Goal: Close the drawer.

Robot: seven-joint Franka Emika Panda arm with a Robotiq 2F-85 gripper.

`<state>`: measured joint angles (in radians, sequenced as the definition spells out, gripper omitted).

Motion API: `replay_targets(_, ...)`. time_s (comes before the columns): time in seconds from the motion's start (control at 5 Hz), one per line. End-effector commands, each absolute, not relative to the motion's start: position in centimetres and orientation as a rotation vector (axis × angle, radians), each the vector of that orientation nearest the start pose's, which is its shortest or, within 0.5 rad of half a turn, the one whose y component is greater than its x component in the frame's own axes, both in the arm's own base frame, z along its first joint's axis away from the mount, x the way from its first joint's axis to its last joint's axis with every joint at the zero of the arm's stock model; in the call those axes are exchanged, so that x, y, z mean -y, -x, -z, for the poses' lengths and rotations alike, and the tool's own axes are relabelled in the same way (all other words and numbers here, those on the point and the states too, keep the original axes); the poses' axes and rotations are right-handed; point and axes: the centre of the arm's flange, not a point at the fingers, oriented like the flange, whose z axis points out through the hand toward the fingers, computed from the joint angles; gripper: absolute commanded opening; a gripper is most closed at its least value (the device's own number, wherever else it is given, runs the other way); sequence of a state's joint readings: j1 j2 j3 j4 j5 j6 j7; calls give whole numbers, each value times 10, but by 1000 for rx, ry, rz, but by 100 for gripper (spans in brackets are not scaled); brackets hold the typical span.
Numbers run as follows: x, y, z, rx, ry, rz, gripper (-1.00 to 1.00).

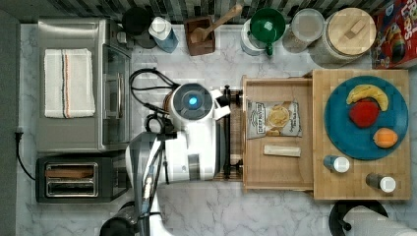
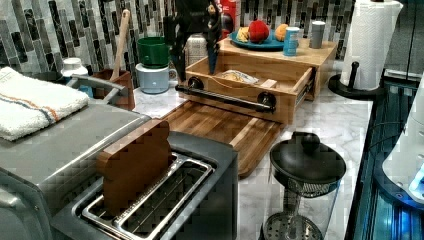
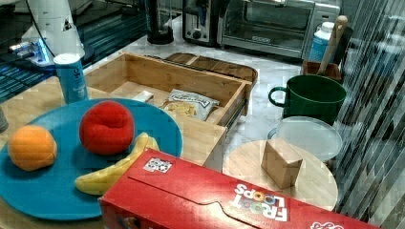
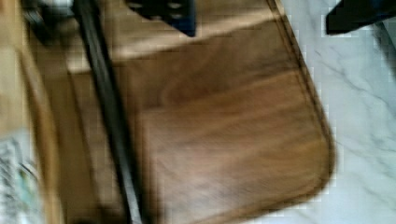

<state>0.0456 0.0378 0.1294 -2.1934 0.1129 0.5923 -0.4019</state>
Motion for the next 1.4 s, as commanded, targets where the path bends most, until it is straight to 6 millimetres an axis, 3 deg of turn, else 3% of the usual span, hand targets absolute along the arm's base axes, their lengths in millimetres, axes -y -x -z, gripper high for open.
replay_targets(0.2,-103,-498,-299,-59,3181,-136,-100)
replay_targets(0.6,-69,-507,-276,60,3220,-146,-100)
replay_targets(0.8,-43,-512,-271,131,3215,-128,-100)
replay_targets(1.4,47,-522,-308,236,3249,-86,-100)
